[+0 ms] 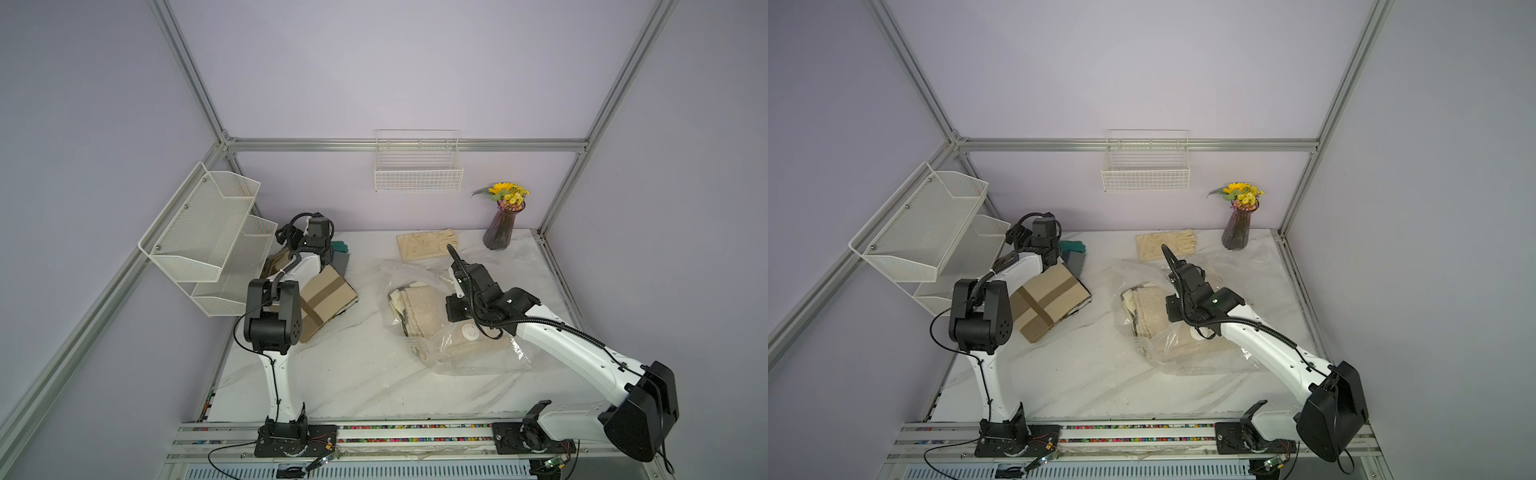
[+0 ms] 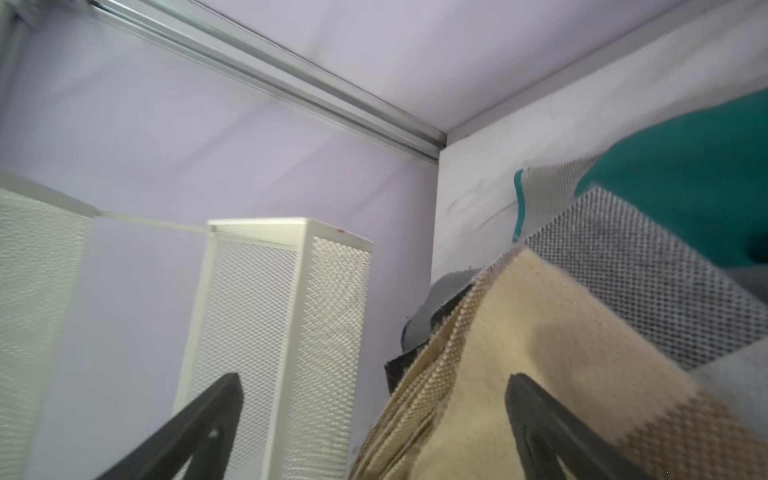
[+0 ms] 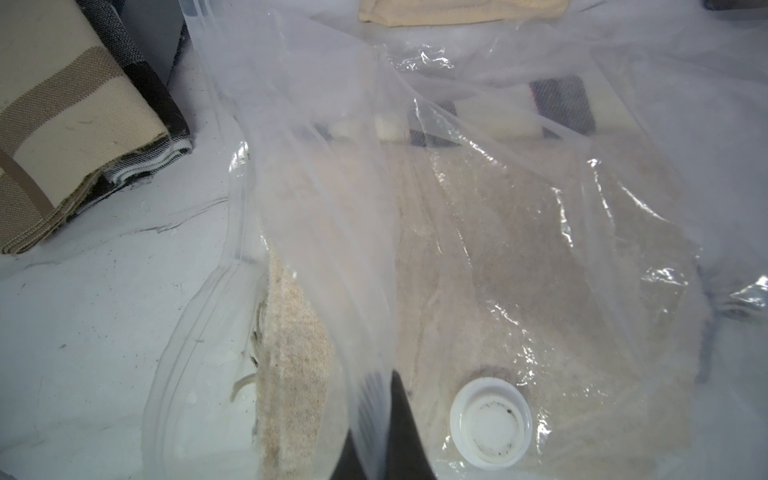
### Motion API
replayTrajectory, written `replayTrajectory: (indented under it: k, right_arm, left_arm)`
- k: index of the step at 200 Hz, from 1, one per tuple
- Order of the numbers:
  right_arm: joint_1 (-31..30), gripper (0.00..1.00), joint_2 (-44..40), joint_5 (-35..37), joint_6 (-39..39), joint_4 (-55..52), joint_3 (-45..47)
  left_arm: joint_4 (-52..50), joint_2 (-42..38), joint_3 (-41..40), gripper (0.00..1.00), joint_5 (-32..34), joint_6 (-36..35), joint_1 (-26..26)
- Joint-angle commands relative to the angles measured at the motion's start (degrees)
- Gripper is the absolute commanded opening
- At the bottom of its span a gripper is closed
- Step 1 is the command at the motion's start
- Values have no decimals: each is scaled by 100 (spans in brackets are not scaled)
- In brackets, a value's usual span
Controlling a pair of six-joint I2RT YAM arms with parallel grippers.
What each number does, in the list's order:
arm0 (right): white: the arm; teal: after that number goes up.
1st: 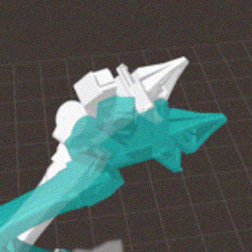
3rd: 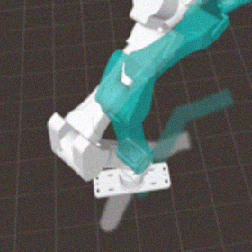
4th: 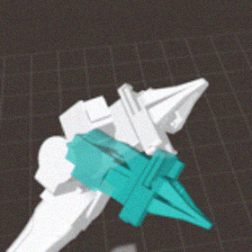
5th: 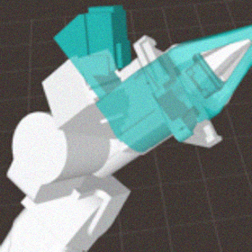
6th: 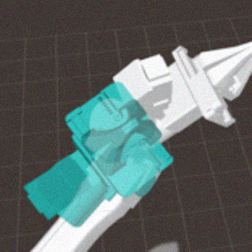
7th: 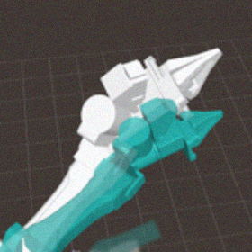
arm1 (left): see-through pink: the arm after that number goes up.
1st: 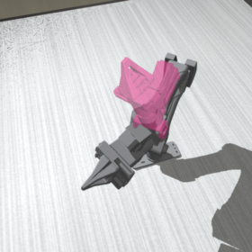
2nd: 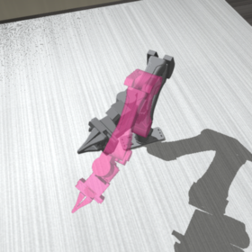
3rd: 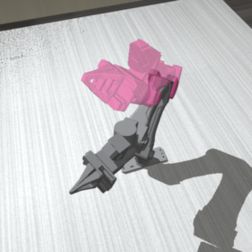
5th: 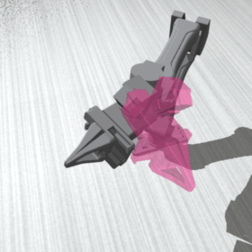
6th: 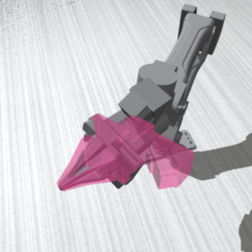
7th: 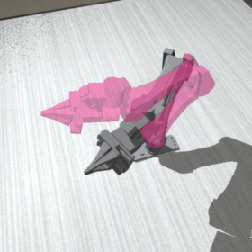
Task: Take the scarf out of the vacuum bag
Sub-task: Place the scarf at the center of the board, then take out the scarf from the vacuum bag.
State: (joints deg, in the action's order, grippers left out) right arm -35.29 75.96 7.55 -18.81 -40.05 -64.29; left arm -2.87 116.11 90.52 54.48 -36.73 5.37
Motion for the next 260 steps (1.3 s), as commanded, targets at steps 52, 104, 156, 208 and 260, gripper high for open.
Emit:
replayTrajectory:
  k: [52, 104, 156, 208, 260]
  right_arm:
    - [31, 0, 107, -101, -27, -7, -300]
    - [33, 0, 226, -296, -29, 11, -330]
    - [31, 0, -93, -880, 9, 269, -240]
    - [31, 0, -395, -1374, 147, 144, -183]
    - [35, 0, -361, -1543, 198, -309, -159]
  left_arm:
    - [-2516, -1699, 844, 100, -351, 2079, 773]
    - [-3519, -3024, 376, 100, -2884, 4192, 861]
    - [-3221, -4117, -858, 100, -5105, 5532, 861]
    - [-1867, -4495, -2281, 100, -7444, 6761, 907]
    - [-241, -4351, -3643, 99, -8136, 7985, 1748]
